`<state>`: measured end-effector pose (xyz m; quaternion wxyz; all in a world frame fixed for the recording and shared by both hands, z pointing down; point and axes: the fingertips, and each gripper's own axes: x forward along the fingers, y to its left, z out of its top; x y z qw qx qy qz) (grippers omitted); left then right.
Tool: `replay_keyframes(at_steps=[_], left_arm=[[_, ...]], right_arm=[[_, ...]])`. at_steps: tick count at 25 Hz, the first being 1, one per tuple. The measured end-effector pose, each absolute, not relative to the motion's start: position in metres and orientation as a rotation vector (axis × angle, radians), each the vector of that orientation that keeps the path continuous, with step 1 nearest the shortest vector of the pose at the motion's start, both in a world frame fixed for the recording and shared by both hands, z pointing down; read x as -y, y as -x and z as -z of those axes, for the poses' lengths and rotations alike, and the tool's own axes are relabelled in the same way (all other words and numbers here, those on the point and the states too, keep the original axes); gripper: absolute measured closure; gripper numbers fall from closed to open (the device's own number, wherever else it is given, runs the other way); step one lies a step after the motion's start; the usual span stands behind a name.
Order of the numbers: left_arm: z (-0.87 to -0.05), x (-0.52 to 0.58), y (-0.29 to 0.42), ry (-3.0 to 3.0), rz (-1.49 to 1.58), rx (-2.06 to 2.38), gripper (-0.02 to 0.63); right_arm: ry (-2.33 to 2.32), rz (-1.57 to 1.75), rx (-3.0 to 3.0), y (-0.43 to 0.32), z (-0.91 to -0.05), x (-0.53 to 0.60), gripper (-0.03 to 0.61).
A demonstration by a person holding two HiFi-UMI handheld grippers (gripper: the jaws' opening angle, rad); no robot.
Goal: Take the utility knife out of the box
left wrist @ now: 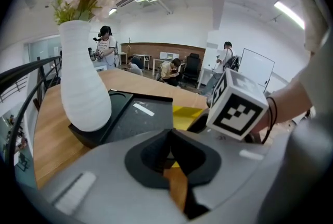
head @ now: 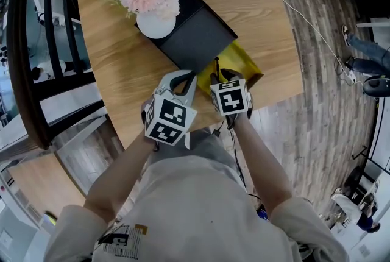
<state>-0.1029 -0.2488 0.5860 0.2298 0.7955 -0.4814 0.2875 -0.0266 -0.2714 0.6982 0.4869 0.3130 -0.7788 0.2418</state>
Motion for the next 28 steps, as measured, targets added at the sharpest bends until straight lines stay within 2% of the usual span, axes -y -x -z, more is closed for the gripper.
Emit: replay_keyframes(at_steps=[15,21,28], left_arm=[[-0.592,0.238,0.103,-2.171,-0.807,1.299,0.611],[-0.582,0.235,0.102,-2.179,-0.802,1.309,0.611],[-0.547,0.238,0.100,-2.222,-0.777,1.352,0.611]], right_arm=[[-0.748,-0.596,1.861,0.029,-0.708,0.276,0.512],[-0.793,-0.700,1.905,0.026,-0.678,0.271,0.514],[-0.895,-0.665,1.959,-0.001,-0.636,0.279,0.514]])
